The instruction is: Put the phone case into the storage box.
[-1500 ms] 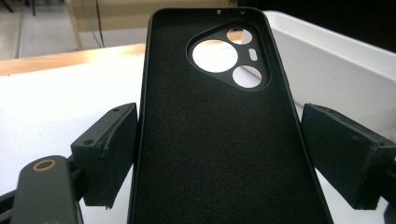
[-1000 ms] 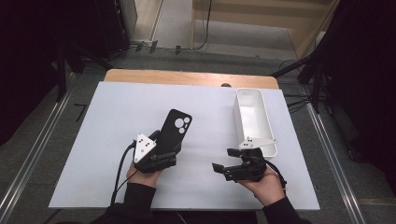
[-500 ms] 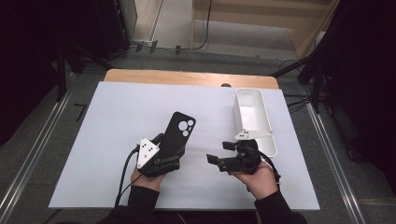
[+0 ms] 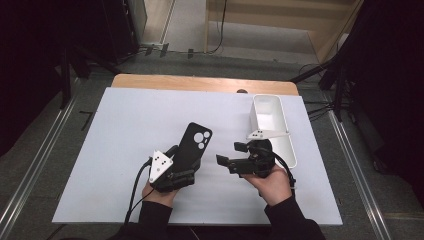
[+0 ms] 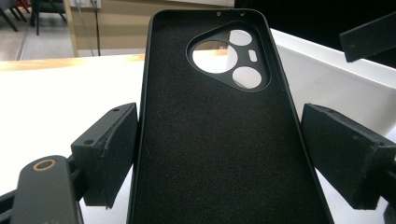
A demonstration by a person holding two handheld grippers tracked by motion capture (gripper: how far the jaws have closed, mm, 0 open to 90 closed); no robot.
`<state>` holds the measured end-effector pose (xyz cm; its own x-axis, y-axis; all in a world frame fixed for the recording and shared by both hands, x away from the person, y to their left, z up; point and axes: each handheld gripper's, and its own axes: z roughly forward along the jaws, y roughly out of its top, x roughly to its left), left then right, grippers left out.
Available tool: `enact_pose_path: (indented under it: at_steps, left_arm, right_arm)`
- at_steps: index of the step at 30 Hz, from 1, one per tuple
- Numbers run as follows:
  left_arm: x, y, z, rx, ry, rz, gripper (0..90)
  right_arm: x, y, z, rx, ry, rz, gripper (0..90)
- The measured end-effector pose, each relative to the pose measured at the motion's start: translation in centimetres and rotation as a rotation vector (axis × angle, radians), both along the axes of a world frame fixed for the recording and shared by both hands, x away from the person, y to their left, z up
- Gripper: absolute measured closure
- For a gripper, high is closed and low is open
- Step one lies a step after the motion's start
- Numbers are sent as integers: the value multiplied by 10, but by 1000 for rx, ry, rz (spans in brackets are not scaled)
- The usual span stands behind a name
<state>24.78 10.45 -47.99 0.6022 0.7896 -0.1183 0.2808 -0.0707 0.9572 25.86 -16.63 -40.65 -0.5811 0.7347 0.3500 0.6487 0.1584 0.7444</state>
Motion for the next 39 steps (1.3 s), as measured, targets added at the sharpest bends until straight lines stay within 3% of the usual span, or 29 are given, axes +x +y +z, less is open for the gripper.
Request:
enact_pose_path:
  at_steps: [11,18,24,39]
  left_arm:
    - [-3,-1,0,4,-1,-7,136]
    - [-7,-4,-2,-5,-24,-17,136]
    - [-11,-7,-2,-9,-44,-41,136]
    - [-12,-11,-3,1,-28,-41,136]
  right_arm:
    - [12,9,8,-4,-4,4,148]
    - [23,12,12,-2,-7,-2,148]
    - [33,15,10,7,26,-4,154]
    - [50,21,4,58,68,13,247]
